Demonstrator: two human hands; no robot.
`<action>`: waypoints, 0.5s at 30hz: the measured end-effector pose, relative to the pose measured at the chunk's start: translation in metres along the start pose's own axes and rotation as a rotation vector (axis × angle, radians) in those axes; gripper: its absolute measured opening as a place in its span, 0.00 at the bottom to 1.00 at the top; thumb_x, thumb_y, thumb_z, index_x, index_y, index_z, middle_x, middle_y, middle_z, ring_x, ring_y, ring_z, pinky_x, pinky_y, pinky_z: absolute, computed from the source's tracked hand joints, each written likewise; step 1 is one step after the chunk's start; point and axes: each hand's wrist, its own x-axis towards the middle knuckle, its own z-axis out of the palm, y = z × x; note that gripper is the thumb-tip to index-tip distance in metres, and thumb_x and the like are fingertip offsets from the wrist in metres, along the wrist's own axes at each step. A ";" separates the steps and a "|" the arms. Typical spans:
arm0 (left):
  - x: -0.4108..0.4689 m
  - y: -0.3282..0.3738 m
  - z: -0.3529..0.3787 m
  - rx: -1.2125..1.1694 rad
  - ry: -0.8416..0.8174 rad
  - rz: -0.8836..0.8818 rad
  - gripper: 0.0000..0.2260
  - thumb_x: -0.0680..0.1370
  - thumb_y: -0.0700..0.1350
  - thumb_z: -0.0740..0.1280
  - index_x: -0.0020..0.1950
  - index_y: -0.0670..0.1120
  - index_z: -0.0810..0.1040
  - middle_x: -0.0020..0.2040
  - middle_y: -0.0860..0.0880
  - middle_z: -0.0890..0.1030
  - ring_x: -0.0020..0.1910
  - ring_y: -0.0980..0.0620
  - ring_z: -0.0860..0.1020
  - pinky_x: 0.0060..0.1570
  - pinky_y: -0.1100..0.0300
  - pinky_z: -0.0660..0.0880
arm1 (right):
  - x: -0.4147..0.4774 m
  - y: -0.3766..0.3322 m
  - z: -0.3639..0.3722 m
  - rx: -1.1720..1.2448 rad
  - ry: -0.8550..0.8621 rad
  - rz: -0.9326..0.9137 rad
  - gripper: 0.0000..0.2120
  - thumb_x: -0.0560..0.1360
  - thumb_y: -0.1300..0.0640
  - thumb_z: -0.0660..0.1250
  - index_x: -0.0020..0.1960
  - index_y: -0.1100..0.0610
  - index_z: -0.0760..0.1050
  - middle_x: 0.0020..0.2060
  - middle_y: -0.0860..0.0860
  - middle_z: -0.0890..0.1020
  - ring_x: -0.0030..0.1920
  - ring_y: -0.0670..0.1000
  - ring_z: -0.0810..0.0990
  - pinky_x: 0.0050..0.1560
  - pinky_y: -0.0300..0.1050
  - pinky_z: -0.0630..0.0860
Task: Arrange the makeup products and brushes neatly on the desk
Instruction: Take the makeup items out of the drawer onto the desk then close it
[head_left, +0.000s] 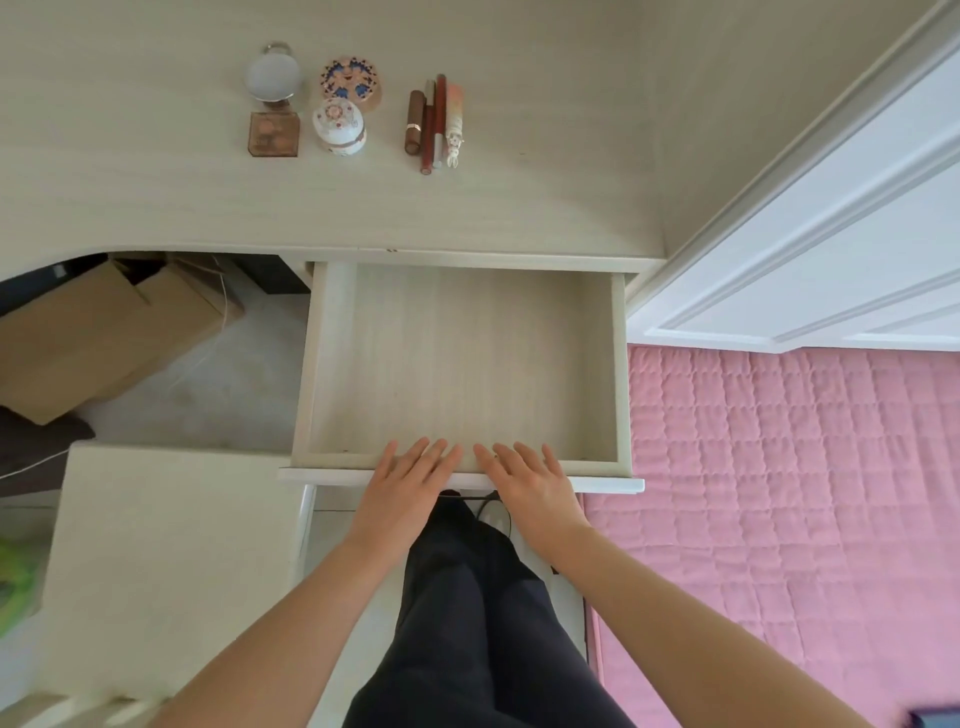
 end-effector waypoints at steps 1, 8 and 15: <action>0.000 -0.001 -0.001 0.015 -0.002 0.014 0.37 0.60 0.34 0.79 0.68 0.43 0.74 0.65 0.43 0.77 0.63 0.42 0.77 0.60 0.38 0.72 | 0.000 0.000 -0.002 -0.012 0.001 -0.006 0.35 0.75 0.61 0.67 0.77 0.53 0.54 0.70 0.55 0.68 0.70 0.60 0.67 0.72 0.62 0.58; -0.001 -0.008 -0.006 0.048 -0.027 0.076 0.39 0.56 0.35 0.81 0.67 0.43 0.76 0.63 0.43 0.78 0.60 0.42 0.79 0.56 0.39 0.75 | 0.001 0.004 -0.012 -0.071 0.024 -0.048 0.34 0.74 0.59 0.68 0.76 0.53 0.57 0.61 0.53 0.76 0.58 0.57 0.77 0.61 0.56 0.73; 0.017 -0.018 -0.018 0.016 -0.038 0.085 0.41 0.55 0.36 0.82 0.67 0.44 0.75 0.62 0.44 0.79 0.57 0.42 0.80 0.56 0.39 0.75 | 0.017 0.010 -0.026 -0.085 -0.014 -0.035 0.38 0.73 0.60 0.70 0.77 0.52 0.52 0.65 0.54 0.72 0.63 0.58 0.73 0.65 0.56 0.68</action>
